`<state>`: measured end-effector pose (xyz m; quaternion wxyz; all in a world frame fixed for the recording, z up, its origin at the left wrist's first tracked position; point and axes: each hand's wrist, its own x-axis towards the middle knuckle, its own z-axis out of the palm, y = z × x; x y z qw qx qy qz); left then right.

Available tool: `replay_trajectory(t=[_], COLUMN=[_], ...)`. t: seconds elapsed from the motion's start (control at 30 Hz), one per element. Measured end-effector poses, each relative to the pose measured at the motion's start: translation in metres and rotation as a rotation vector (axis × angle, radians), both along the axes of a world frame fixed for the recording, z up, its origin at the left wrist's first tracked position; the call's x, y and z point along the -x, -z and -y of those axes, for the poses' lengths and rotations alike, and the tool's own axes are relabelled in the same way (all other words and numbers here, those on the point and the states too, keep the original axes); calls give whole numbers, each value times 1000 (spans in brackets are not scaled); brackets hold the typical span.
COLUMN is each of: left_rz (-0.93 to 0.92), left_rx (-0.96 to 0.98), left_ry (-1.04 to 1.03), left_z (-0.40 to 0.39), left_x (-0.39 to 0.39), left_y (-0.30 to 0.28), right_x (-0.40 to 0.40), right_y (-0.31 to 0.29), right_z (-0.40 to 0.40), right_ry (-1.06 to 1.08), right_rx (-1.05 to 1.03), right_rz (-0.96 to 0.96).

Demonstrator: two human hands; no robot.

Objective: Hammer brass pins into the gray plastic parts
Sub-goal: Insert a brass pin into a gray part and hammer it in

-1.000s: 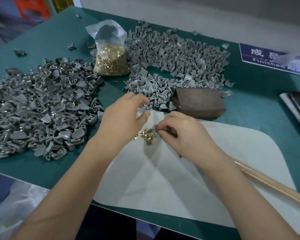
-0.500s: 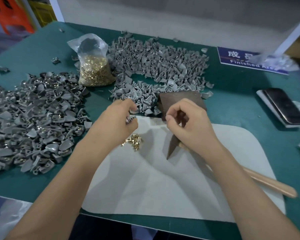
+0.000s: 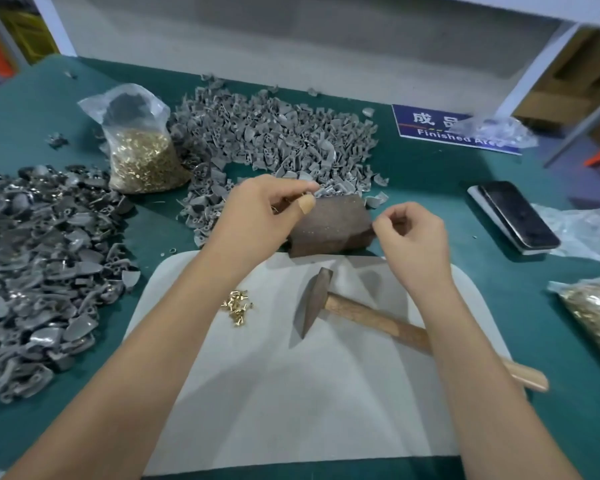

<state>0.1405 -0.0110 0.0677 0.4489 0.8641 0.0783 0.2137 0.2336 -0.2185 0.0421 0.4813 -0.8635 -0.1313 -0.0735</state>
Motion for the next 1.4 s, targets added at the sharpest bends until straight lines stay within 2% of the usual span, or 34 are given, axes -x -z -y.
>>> replay_trajectory(t=[0.07,0.27,0.4,0.5,0.63,0.83,1.1,1.27,1.4], left_rz=[5,-24,-34,3,40,62,92,96,94], left_rx=[49,38,-129,-253,-291,-253,-232,-212,-208], left_ry=[40,65,51,38,54,120,92,90,90], left_z=[0,3,10,13,13,4,5,5,5], left_x=[-9,-27,-22,-18,-19,-15,-16,-17,-17], left_y=[-2,10,26,33,35,36,41,41,40], right_x=[1,4,4,4,3,8,9,11,12], right_y=[0,2,4,5,2,2,4,3,1], right_z=[0,-1,-2,-1,-1,-8,-19,-28,-28], right_ry=[9,11,-14,-74,-112,-193,-258,-241,-243], right_rx=[-11,16,-55,-97,-124,-64,186,268,241], right_rz=[-7,10,125,142,157,197,342,310,275])
